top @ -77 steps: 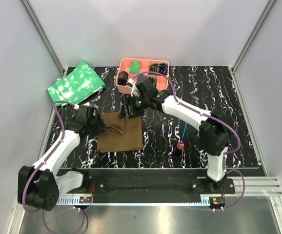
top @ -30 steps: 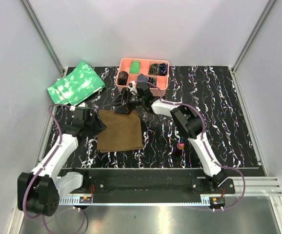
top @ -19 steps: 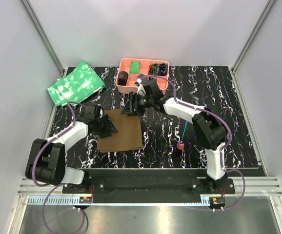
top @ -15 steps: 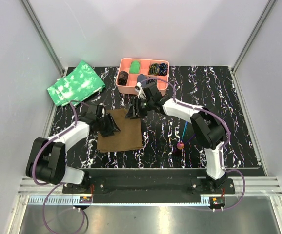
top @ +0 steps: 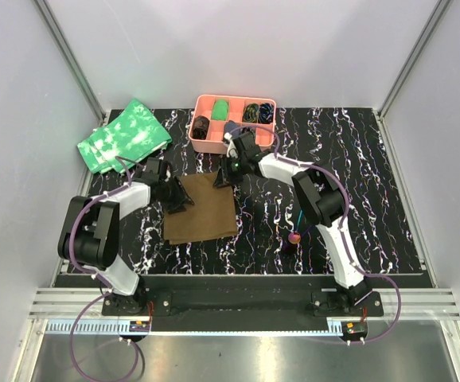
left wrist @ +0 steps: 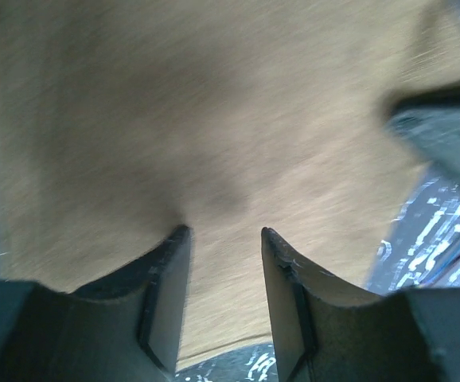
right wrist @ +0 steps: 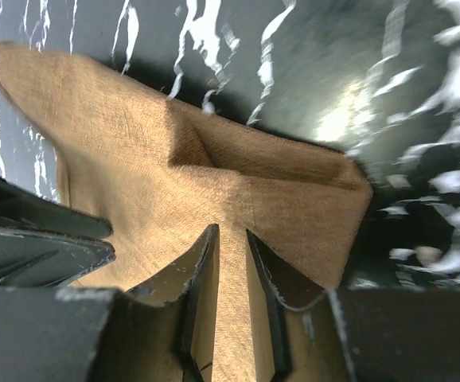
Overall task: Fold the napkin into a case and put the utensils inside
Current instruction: Smooth out the square-folded napkin at the center of the board.
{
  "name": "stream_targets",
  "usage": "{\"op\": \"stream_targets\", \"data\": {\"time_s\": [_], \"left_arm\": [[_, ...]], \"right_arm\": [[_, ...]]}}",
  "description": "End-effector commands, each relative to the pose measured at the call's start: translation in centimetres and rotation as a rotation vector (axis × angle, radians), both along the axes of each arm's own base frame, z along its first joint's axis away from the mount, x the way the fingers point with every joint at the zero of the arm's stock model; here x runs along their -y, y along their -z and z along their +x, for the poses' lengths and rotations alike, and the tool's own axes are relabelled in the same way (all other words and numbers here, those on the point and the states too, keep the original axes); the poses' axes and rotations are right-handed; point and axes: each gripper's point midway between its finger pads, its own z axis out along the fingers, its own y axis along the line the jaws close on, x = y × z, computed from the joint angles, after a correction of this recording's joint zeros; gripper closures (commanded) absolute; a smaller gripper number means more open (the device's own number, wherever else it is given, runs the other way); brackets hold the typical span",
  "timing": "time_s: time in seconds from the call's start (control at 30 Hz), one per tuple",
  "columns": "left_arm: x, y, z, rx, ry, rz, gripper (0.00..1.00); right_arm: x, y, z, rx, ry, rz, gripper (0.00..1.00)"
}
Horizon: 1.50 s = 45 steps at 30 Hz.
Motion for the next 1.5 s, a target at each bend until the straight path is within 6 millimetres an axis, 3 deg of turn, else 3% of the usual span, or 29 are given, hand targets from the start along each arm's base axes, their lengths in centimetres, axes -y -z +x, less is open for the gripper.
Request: {"op": "stream_targets", "data": {"time_s": [0.0,0.1,0.13,0.17,0.27,0.4,0.47,0.5,0.57,0.83,0.9,1.0,1.03,1.1,1.13,1.2,1.23,1.27,1.33,1.37,1.43,1.47], "left_arm": [[-1.7,1.0,-0.8,0.008,-0.053,0.058,0.56],[-1.7,-0.2,-0.6,0.054,-0.047,0.052,0.56],[-1.6,-0.8,-0.4,0.074,-0.044,0.042,0.56],[-1.4,-2.1,0.3,0.113,-0.042,0.032,0.55],[-1.0,-4.2,2.3,0.152,-0.035,0.0,0.53],[-1.4,-4.9,5.1,0.142,-0.067,-0.049,0.53],[-2.0,-4.5,6.6,0.13,-0.085,-0.047,0.54],[-2.2,-4.4,7.0,0.123,-0.088,-0.052,0.54],[-3.1,-3.4,8.1,0.1,-0.113,-0.047,0.55],[-5.9,0.8,9.9,0.006,-0.169,-0.01,0.57],[-7.6,0.8,10.1,0.009,-0.218,-0.013,0.57],[-7.3,-0.9,9.8,0.045,-0.205,-0.026,0.56],[-7.2,-1.0,9.1,0.041,-0.203,-0.033,0.54],[-6.5,-3.5,8.7,0.102,-0.184,-0.078,0.51],[-6.3,-3.8,7.9,0.106,-0.173,-0.087,0.5],[-6.1,-5.9,7.1,0.158,-0.157,-0.096,0.5],[-6.0,-6.7,6.2,0.18,-0.154,-0.095,0.49],[-5.9,-6.9,5.7,0.185,-0.153,-0.095,0.49],[-5.5,-6.8,4.3,0.188,-0.145,-0.101,0.5],[-5.4,-6.6,4.1,0.192,-0.145,-0.102,0.51],[-4.7,-5.2,3.0,0.159,-0.135,-0.1,0.52],[-4.0,-4.7,2.7,0.153,-0.118,-0.103,0.53]], "right_arm": [[1.1,-1.8,2.1,0.096,-0.011,-0.031,0.7],[1.3,-3.8,1.1,0.092,-0.015,-0.008,0.62],[1.5,-5.5,0.8,0.11,-0.013,0.006,0.59],[1.7,-6.1,0.7,0.109,-0.001,0.011,0.53],[2.1,-6.5,-0.1,0.108,0.0,0.008,0.49],[1.4,-6.4,1.1,0.123,0.007,0.014,0.52],[1.2,-5.5,1.8,0.104,0.018,0.014,0.55],[0.8,-5.8,2.3,0.111,0.02,0.026,0.62],[0.5,-4.2,2.6,0.08,0.023,0.022,0.68],[1.1,-2.6,5.7,0.126,0.081,-0.01,0.76],[2.2,-2.3,6.6,0.156,0.109,-0.049,0.76],[3.1,-2.7,6.8,0.185,0.088,-0.084,0.76],[3.2,-3.4,6.3,0.186,0.069,-0.082,0.76],[3.0,-4.3,5.1,0.161,0.042,-0.051,0.71],[2.9,-6.1,4.5,0.173,0.037,-0.031,0.69],[3.2,-6.7,2.8,0.128,0.031,-0.013,0.64],[3.2,-8.8,2.1,0.144,0.035,0.011,0.63],[3.5,-8.0,0.7,0.115,0.032,-0.001,0.61],[2.2,-9.6,-1.5,0.12,0.002,0.046,0.58],[1.9,-8.7,-3.2,0.084,-0.018,0.046,0.58],[0.6,-9.4,-5.3,0.071,-0.046,0.088,0.58],[1.0,-8.0,-6.5,0.036,-0.042,0.078,0.58]]}}
